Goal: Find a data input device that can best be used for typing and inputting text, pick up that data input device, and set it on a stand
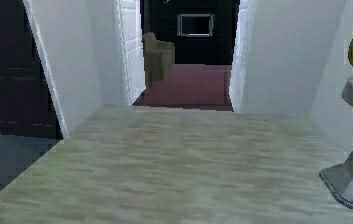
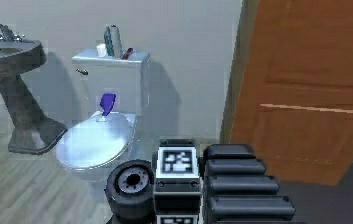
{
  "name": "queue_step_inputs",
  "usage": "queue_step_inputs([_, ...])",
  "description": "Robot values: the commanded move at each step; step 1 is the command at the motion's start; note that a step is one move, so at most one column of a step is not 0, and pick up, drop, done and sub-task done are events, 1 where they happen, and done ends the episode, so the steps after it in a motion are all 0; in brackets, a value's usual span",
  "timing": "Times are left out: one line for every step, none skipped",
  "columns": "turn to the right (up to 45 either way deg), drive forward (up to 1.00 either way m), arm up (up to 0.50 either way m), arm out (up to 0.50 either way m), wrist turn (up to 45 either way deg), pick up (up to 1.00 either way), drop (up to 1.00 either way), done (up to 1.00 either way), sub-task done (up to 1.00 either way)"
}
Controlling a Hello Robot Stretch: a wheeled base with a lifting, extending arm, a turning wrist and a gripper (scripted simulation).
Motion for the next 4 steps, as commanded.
queue_step_inputs([6.0,0.0,0.0,0.0,0.0,0.0,0.0,0.0,0.0])
queue_step_inputs([0.0,1.0,0.0,0.0,0.0,0.0,0.0,0.0,0.0])
queue_step_inputs([0.0,1.0,0.0,0.0,0.0,0.0,0.0,0.0,0.0])
queue_step_inputs([0.0,0.8,0.0,0.0,0.0,0.0,0.0,0.0,0.0])
